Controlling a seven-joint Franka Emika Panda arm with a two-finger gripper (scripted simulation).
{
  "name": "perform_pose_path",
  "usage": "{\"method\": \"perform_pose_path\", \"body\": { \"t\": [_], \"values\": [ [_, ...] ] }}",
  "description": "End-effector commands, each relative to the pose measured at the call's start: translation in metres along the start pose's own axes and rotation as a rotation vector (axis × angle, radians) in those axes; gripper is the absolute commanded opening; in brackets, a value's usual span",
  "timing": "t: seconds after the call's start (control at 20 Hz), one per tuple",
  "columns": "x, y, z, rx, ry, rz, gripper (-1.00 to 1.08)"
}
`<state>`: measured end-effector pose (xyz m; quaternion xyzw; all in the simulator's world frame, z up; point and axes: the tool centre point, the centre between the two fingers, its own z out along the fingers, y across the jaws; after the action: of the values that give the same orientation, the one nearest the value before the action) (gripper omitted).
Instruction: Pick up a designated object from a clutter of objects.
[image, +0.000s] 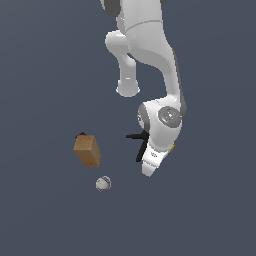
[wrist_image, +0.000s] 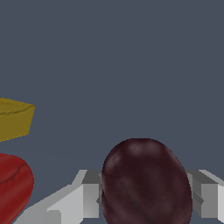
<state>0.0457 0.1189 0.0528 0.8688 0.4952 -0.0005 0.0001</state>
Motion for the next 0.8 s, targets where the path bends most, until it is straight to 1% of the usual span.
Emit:
{"method": "perform_pose_path", "body": {
  "t": [0.0,0.25,0.75],
  "values": [
    [-0.012,0.002,-0.012,-0.002,0.000,0.001,-1.00],
    [-0.043,0.003,-0.043,-0.002,0.000,0.001,-1.00],
    [-0.120,0.008,-0.119,-0.001,0.000,0.001,-1.00]
  ]
}}
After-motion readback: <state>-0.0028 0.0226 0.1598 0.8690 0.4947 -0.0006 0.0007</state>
